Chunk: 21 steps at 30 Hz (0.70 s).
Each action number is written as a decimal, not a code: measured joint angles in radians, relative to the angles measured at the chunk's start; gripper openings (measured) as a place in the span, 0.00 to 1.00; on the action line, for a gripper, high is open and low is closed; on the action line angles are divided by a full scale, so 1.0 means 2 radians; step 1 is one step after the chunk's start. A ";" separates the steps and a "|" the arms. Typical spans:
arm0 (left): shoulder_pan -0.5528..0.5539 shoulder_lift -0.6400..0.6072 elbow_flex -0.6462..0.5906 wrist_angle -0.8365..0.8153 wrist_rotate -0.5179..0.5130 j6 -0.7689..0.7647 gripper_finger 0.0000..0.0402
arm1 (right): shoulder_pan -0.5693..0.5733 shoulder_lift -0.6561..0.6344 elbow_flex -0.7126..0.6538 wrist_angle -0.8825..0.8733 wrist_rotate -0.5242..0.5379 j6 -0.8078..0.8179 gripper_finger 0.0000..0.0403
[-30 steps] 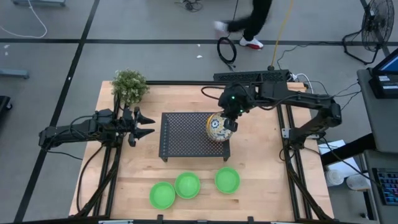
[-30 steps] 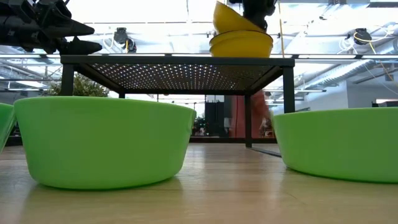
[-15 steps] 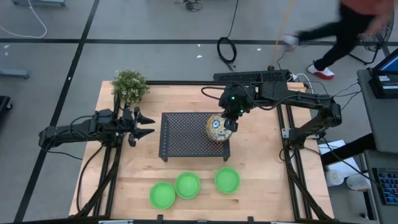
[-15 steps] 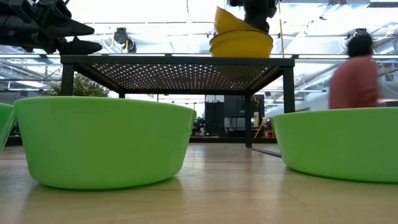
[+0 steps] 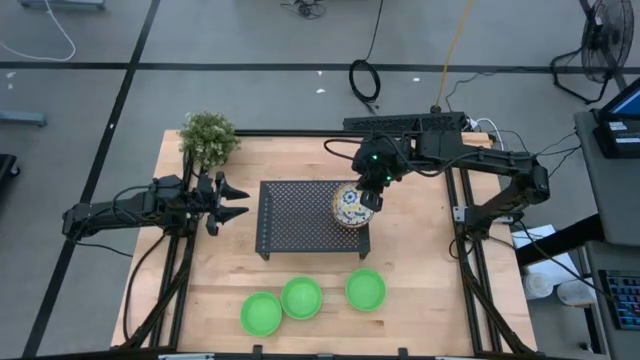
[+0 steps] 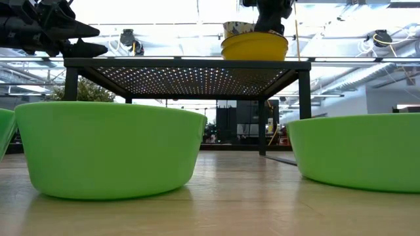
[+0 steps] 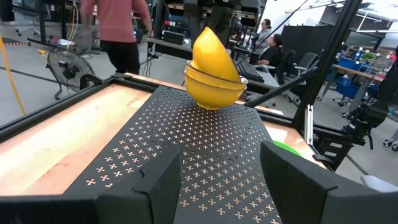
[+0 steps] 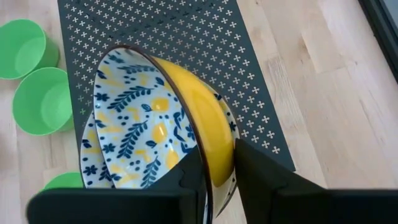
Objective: Pick & Place Mini bowls
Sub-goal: Stack the white patterned bowl on top of the white patterned bowl on the shelf, then put the right green bowl on the shelf
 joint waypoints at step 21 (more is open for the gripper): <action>0.000 0.000 0.000 0.000 0.000 0.000 0.54 | 0.007 -0.001 -0.001 0.027 0.041 -0.018 0.36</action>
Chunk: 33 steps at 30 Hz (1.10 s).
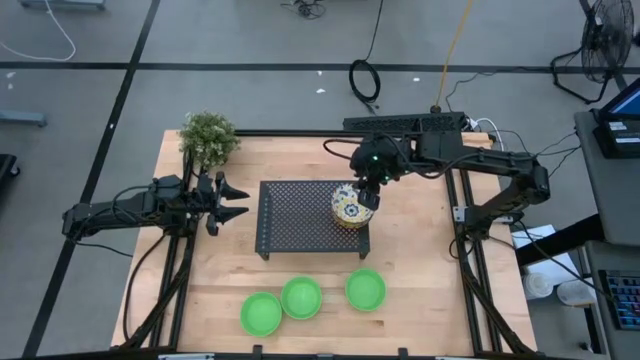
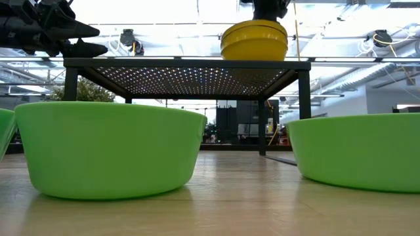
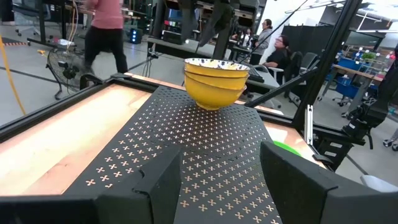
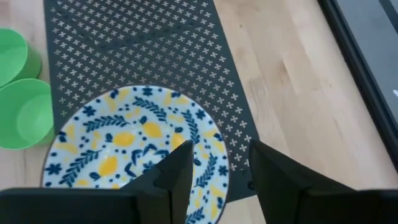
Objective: Pick & Place Mini bowls
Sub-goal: Put the right green bowl on the shelf
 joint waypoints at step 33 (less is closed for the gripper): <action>0.000 0.000 0.000 0.000 0.000 0.000 0.54 | 0.147 -0.025 -0.031 0.037 -0.016 0.015 0.28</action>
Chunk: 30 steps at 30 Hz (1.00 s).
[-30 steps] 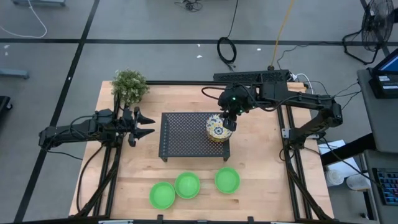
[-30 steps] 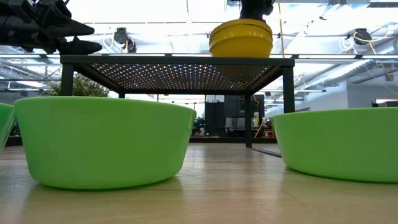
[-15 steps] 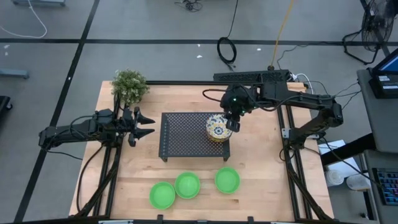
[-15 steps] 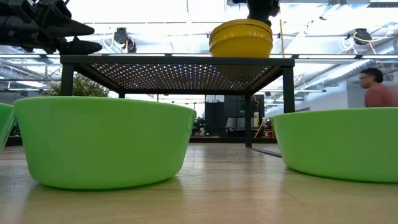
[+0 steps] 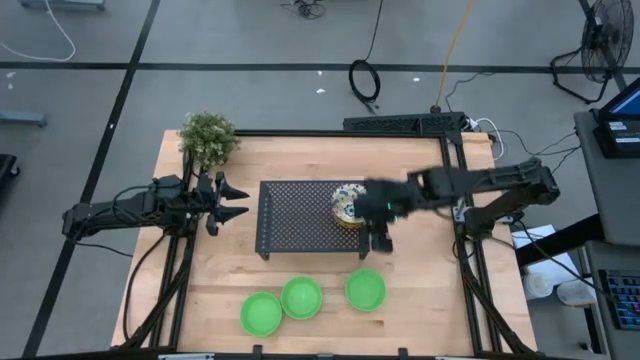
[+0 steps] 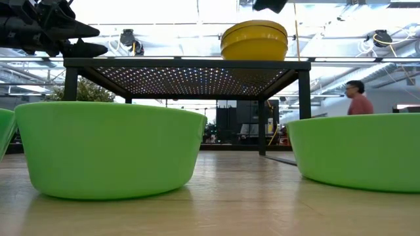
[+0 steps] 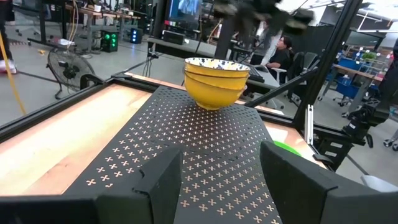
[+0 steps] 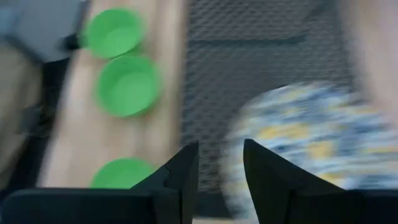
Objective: Pick & Place Mini bowls
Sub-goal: Put the right green bowl on the shelf
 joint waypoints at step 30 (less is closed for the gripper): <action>0.000 0.000 0.000 0.002 0.000 0.000 0.54 | 0.148 -0.002 -0.239 0.187 -0.021 0.362 0.48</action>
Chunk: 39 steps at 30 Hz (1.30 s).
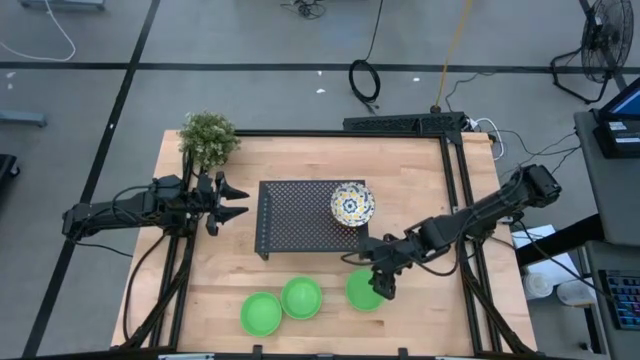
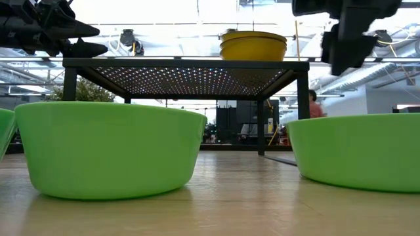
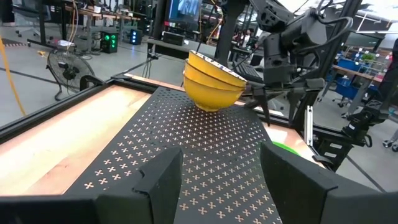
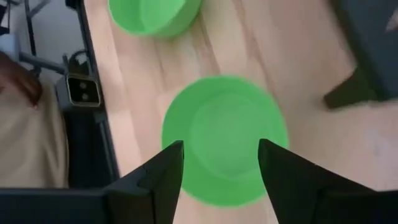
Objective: Pick & Place Mini bowls
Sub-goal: Put the right green bowl on the shelf
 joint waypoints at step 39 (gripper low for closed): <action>0.000 0.000 0.000 0.000 0.000 0.000 0.54 | 0.056 0.000 -0.175 0.148 0.088 0.113 0.45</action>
